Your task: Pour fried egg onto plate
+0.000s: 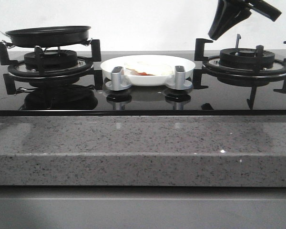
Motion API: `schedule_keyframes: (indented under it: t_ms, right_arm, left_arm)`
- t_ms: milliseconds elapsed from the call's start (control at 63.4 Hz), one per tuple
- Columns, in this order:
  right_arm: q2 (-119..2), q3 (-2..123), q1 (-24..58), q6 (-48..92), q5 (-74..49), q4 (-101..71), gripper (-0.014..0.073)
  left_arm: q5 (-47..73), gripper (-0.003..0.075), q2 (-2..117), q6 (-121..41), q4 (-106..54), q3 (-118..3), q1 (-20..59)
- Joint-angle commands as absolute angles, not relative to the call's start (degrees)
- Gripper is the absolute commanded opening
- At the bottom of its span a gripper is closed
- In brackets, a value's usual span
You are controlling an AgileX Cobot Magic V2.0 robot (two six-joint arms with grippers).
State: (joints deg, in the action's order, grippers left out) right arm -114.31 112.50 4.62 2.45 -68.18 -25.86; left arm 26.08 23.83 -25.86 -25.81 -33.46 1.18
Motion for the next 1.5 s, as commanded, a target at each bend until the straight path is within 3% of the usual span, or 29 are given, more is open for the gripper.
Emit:
schedule_keyframes:
  t_ms: [0, 158, 489, 820, 1040, 1482]
  right_arm:
    - [-108.85, 113.99, 3.81, 5.09, -69.23, -26.47, -0.0118]
    - [-99.80, 104.42, 4.73, 7.27, -63.73, -18.88, -0.0118]
    - [-66.93, 61.57, 8.14, 11.10, -26.73, -14.31, -0.0118]
    - [-34.55, 33.38, 8.09, 11.10, -13.90, -14.27, -0.0118]
    - [-22.20, 26.04, 8.09, 11.10, -14.36, -13.49, -0.0117]
    - [-20.91, 25.80, 8.09, 11.03, -14.22, -13.67, -0.0117]
  left_arm:
    - [21.65, -0.0020, 24.21, -25.90, -27.21, -34.93, 1.56]
    - [21.65, -0.0020, 24.21, -25.90, -27.21, -34.93, 1.56]
    - [21.65, -0.0020, 24.21, -25.90, -27.21, -34.93, 1.56]
    - [21.87, -0.0020, 24.21, -25.90, -27.33, -34.93, 1.60]
    - [22.11, -0.0020, 24.21, -25.90, -27.33, -34.93, 1.60]
    - [22.11, -0.0020, 24.21, -25.90, -27.33, -34.93, 1.60]
